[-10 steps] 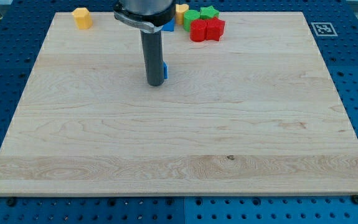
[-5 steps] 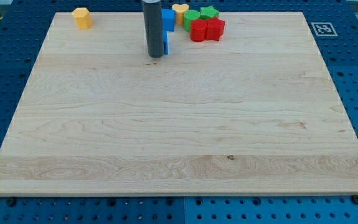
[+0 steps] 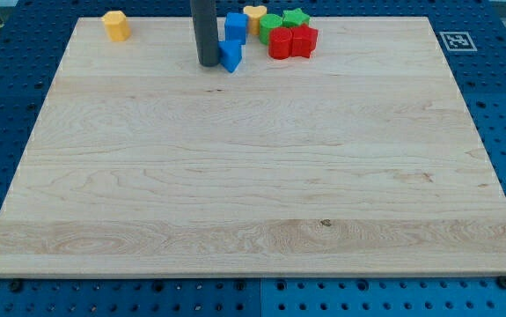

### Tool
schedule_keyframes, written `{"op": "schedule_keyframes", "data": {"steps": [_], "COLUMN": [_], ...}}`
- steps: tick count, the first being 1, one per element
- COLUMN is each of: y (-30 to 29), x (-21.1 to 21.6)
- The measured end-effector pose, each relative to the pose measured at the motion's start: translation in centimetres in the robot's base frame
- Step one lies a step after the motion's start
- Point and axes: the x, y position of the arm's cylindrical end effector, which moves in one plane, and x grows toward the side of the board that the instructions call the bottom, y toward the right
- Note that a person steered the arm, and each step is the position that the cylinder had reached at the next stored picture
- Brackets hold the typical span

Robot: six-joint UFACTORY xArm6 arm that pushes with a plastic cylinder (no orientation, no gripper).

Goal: Push the blue triangle into group of blocks

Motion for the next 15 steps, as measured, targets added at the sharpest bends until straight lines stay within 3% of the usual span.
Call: {"op": "schedule_keyframes", "data": {"steps": [4, 11, 15], "y": [2.4, 4.1, 5.5], "x": [-0.7, 2.6, 2.2]}}
